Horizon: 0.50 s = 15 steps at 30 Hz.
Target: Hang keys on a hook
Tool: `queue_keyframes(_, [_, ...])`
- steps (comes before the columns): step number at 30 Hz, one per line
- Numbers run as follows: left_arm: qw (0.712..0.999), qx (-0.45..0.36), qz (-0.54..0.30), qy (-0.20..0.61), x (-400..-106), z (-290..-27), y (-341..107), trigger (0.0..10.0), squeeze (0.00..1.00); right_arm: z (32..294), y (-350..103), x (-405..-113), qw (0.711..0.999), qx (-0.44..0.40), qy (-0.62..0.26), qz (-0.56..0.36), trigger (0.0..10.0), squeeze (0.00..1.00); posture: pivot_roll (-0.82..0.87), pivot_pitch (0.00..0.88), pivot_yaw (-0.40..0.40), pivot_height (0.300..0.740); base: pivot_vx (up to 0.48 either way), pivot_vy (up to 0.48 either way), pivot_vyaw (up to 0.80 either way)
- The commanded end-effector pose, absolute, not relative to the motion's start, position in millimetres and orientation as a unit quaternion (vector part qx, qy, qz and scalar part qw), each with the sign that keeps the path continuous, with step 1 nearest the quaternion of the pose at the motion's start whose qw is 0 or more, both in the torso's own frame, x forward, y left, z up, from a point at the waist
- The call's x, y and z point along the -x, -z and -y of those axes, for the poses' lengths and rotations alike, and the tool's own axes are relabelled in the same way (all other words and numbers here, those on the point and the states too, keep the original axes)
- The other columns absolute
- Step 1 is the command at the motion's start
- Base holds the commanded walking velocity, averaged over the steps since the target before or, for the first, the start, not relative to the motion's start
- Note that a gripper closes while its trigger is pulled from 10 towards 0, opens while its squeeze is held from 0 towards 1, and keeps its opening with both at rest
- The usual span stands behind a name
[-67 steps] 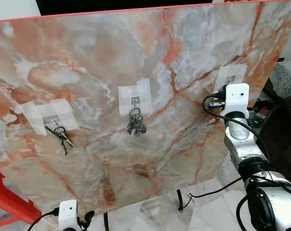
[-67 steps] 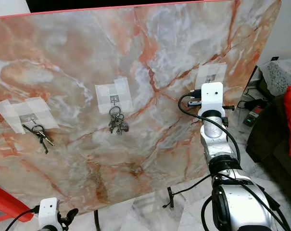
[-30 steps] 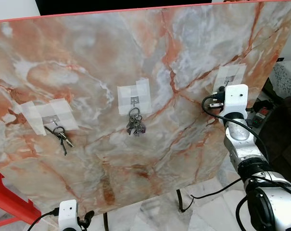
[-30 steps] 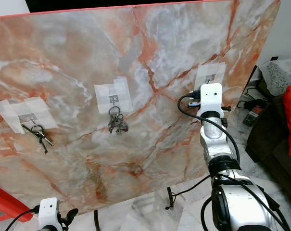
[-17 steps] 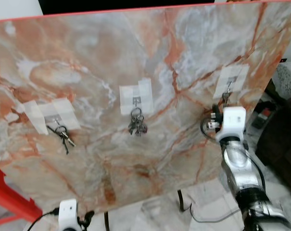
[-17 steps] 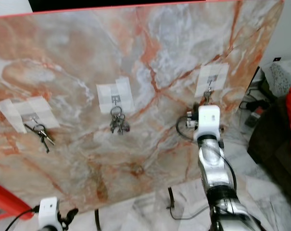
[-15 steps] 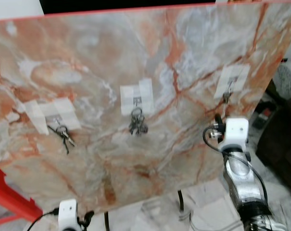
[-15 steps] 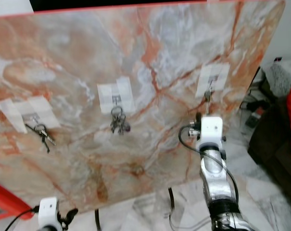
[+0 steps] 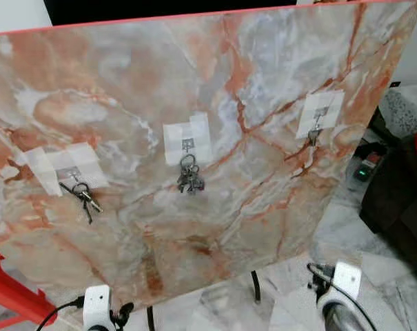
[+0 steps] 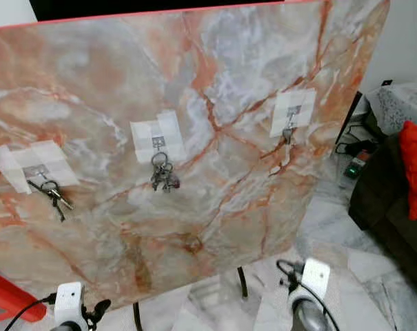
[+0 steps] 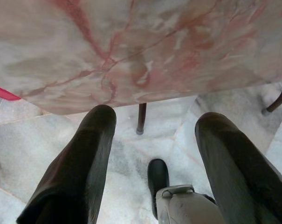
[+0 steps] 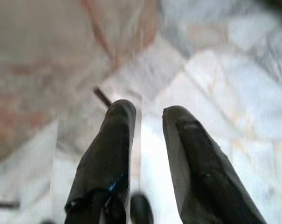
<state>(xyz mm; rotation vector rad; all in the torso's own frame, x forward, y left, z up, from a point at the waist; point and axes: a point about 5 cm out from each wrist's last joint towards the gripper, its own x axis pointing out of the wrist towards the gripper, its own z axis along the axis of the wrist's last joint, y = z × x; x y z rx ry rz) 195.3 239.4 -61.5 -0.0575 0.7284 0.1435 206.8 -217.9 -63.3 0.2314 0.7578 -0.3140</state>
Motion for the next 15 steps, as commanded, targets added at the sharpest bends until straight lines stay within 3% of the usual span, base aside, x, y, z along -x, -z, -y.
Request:
queue_keyframes(1, [0.925,0.022,-0.373,-0.071,-191.3,-240.8,64.4,10.0,0.0,214.7,70.9,-196.2,0.899,-0.117,0.151,-0.394,10.0,0.0,-0.02,0.0,-0.017,0.74,0.0,0.0,0.0])
queue_keyframes(4, [0.92,0.017,-0.385,-0.063,-190.5,-240.0,65.8,10.0,0.0,212.8,86.0,-169.0,0.874,-0.105,0.158,-0.448,10.0,0.0,-0.01,0.0,-0.02,0.74,0.0,0.0,0.0])
queue_keyframes(15, [0.916,0.007,-0.396,-0.065,-189.5,-239.1,67.3,10.0,0.0,201.7,96.8,-149.8,0.855,-0.112,0.143,-0.486,10.0,0.0,-0.01,0.0,-0.028,0.74,0.0,0.0,0.0])
